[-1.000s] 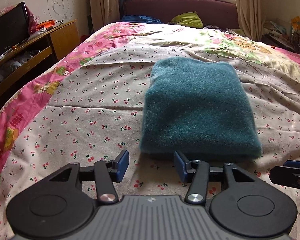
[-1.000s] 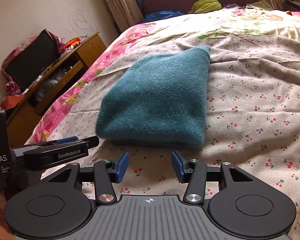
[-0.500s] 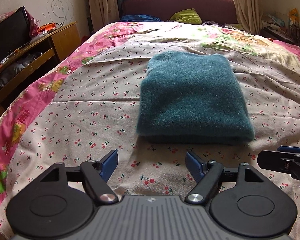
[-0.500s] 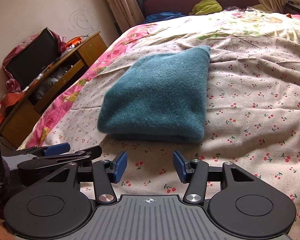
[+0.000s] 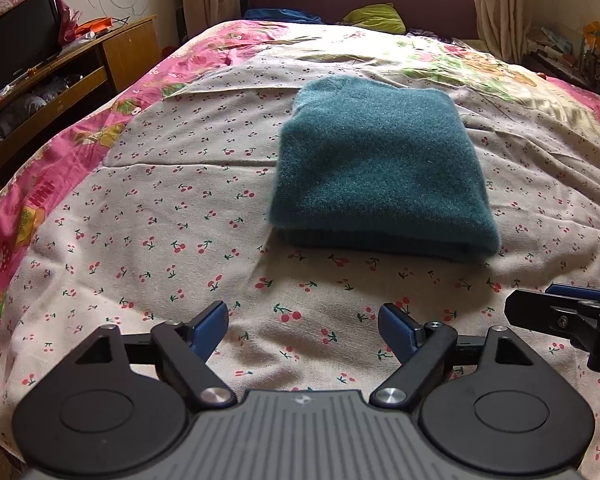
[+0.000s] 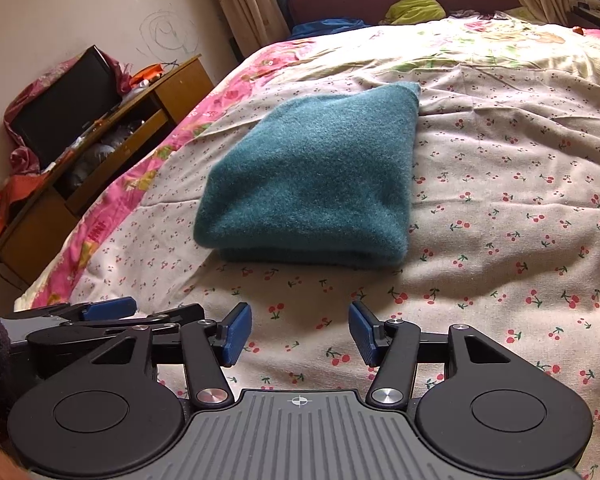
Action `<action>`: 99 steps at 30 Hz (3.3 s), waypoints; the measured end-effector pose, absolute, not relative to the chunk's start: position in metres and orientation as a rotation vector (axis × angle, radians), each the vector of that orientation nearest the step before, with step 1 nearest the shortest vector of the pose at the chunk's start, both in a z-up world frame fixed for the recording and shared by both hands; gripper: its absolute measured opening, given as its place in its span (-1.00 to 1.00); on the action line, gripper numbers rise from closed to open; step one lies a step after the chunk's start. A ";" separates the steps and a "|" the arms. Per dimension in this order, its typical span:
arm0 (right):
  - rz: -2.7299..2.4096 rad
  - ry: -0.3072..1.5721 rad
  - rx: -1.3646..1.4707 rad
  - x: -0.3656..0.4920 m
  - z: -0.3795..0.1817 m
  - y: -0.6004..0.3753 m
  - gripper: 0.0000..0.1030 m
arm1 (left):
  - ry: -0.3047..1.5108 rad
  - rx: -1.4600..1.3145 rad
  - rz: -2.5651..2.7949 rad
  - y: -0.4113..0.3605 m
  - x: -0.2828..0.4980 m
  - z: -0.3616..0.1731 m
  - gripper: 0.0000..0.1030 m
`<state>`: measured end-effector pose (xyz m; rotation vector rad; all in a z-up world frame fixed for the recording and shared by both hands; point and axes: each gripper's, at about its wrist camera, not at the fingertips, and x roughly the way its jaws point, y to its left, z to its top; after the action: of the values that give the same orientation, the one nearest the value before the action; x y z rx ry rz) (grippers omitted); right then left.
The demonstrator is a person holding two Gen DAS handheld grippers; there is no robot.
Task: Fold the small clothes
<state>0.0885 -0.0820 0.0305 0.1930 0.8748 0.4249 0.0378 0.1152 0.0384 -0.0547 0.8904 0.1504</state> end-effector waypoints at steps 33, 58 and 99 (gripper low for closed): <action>0.361 0.923 0.156 0.076 0.011 -0.091 0.10 | 0.940 -0.039 0.062 0.086 0.025 0.037 0.81; 0.366 0.920 0.169 0.074 0.017 -0.087 0.18 | 0.927 -0.051 0.060 0.092 0.023 0.043 0.81; 0.365 0.894 0.161 0.067 0.026 -0.082 0.19 | 0.879 -0.074 0.068 0.097 0.013 0.051 0.80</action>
<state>0.0671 -0.0818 0.0262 0.1609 0.8944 0.3649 0.0134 0.0974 0.0509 -0.0742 0.8788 0.0683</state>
